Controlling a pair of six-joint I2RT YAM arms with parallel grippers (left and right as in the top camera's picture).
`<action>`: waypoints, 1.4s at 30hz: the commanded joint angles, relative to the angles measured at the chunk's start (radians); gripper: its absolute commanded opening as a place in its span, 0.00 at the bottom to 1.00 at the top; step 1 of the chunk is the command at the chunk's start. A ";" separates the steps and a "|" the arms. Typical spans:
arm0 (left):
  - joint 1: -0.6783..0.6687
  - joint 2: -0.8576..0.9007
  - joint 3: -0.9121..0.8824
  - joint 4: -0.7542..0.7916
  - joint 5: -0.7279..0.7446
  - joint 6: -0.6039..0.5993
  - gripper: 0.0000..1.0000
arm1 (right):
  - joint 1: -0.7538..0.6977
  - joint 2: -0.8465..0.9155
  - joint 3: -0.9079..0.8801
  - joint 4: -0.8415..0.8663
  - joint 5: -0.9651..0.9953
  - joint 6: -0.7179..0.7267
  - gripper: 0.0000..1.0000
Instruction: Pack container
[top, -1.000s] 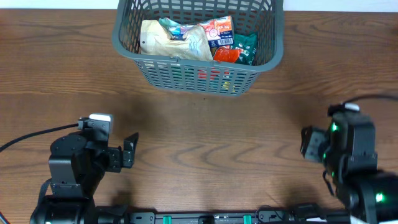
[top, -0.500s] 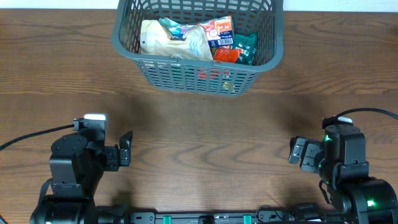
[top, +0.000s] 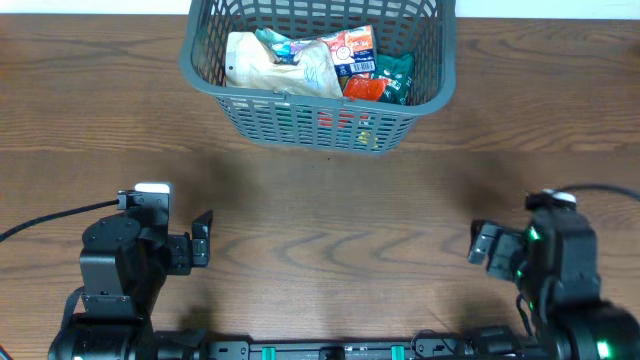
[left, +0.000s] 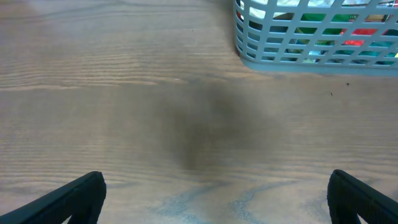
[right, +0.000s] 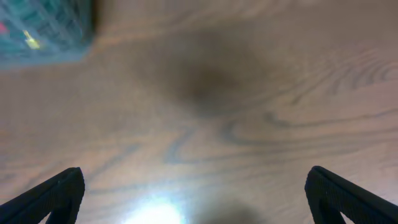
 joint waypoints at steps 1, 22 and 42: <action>-0.004 -0.003 -0.006 -0.002 -0.016 -0.013 0.99 | -0.016 -0.152 -0.032 0.045 0.003 0.003 0.99; -0.004 -0.003 -0.006 -0.002 -0.015 -0.013 0.98 | -0.028 -0.551 -0.840 1.073 -0.040 -0.269 0.99; -0.004 -0.003 -0.006 -0.002 -0.015 -0.013 0.99 | -0.037 -0.633 -0.843 0.789 -0.122 -0.405 0.99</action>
